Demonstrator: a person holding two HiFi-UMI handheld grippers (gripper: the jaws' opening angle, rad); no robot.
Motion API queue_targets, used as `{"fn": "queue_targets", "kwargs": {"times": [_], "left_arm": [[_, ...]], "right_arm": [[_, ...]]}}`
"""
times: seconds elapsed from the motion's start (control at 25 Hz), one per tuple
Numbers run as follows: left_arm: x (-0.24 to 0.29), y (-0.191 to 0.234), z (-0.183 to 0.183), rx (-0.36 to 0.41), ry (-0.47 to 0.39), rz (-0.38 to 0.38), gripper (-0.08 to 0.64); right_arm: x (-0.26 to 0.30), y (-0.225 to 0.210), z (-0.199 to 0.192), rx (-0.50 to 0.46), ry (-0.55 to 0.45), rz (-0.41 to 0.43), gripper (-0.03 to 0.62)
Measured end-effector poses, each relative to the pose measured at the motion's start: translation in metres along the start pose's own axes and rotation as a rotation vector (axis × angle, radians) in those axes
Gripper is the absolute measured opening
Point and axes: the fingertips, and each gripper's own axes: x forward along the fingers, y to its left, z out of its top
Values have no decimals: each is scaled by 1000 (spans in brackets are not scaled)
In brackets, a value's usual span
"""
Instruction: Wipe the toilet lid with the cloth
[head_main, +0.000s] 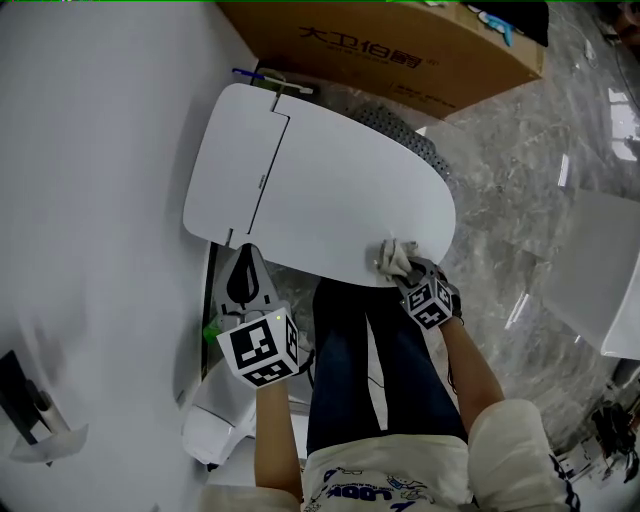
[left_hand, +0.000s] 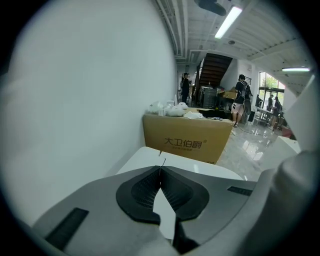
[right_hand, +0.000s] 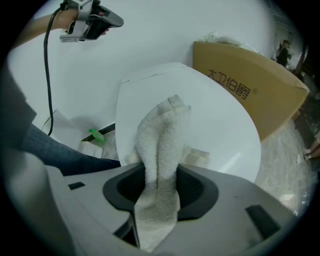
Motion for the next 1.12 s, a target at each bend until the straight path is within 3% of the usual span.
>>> {"fn": "queue_targets", "kwargs": {"times": [0.28, 0.6, 0.84, 1.12], "left_arm": [[5, -28, 11, 47, -8, -44, 3], [5, -42, 23, 50, -22, -58, 3], [-14, -32, 48, 43, -50, -39, 3], [-45, -17, 120, -31, -179, 18, 3]], "right_arm": [[-20, -35, -51, 163, 30, -67, 166], [-29, -44, -50, 267, 19, -86, 160], [-92, -61, 14, 372, -189, -187, 158], [-209, -108, 161, 274, -511, -300, 157]]}}
